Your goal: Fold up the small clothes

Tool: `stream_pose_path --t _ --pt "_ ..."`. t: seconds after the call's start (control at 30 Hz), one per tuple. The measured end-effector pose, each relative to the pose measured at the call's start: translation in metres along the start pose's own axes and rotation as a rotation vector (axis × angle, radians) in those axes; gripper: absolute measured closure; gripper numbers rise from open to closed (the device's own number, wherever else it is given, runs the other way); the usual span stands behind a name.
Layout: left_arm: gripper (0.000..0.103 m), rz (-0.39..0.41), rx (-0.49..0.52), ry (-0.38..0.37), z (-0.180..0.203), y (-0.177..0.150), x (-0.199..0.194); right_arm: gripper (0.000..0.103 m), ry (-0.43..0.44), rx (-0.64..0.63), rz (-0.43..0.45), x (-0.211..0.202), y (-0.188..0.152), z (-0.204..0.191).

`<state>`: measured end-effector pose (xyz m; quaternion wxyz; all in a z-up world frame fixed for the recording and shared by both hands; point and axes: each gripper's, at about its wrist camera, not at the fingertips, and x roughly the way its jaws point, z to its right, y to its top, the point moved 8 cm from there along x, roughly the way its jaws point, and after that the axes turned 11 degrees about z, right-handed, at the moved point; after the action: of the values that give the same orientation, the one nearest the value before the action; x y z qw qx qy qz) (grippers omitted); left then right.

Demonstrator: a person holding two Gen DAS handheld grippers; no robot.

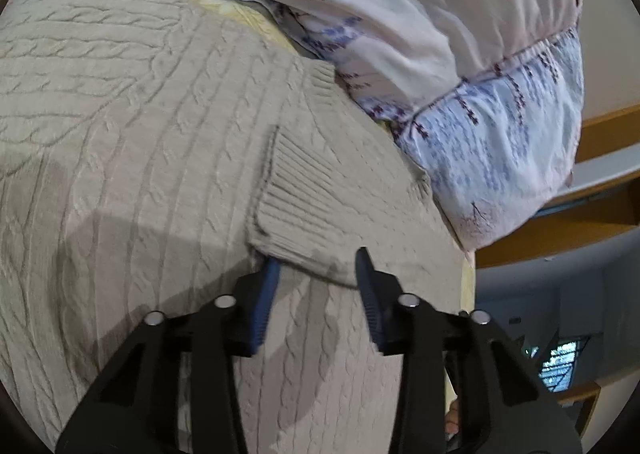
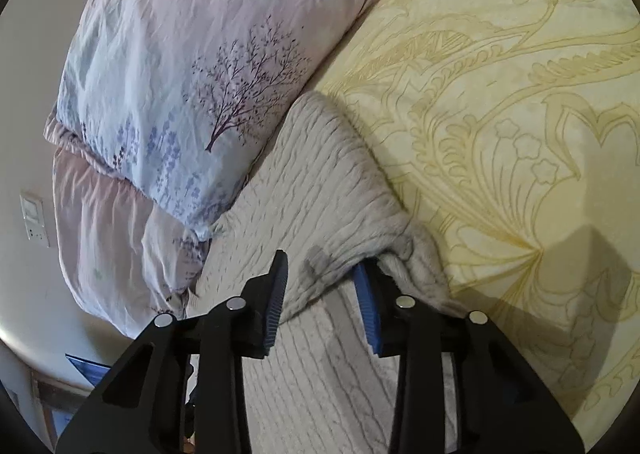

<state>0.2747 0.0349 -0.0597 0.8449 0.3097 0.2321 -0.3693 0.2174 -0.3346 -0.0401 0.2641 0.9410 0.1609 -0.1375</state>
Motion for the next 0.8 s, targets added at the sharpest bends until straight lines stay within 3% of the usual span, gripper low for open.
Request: stream_pose_path --t 0.17,0.27,0.43,0.6,0.7,0.8 --pt "0.094 0.026 0.001 0.02 -0.005 0.013 0.009 0.077 -0.001 0.0 0.016 -0.008 0.005 0.011" --pt "0.095 0.048 0.035 0.014 -0.004 0.019 0.006 0.092 0.0 -0.024 0.032 -0.004 0.004 0.003" --pt "0.096 0.121 0.137 0.016 0.001 0.032 -0.017 0.094 0.042 -0.106 0.065 -0.017 0.001 -0.015" --pt "0.096 0.103 0.188 0.121 -0.02 0.028 -0.009 0.094 -0.051 -0.133 0.015 -0.005 -0.015 -0.002" --pt "0.093 0.106 0.24 0.146 -0.017 0.026 -0.009 0.094 -0.087 -0.171 0.028 -0.005 -0.017 -0.003" --pt "0.074 0.116 0.247 0.13 -0.016 0.025 -0.025 0.08 -0.111 -0.21 0.027 -0.011 -0.02 -0.008"
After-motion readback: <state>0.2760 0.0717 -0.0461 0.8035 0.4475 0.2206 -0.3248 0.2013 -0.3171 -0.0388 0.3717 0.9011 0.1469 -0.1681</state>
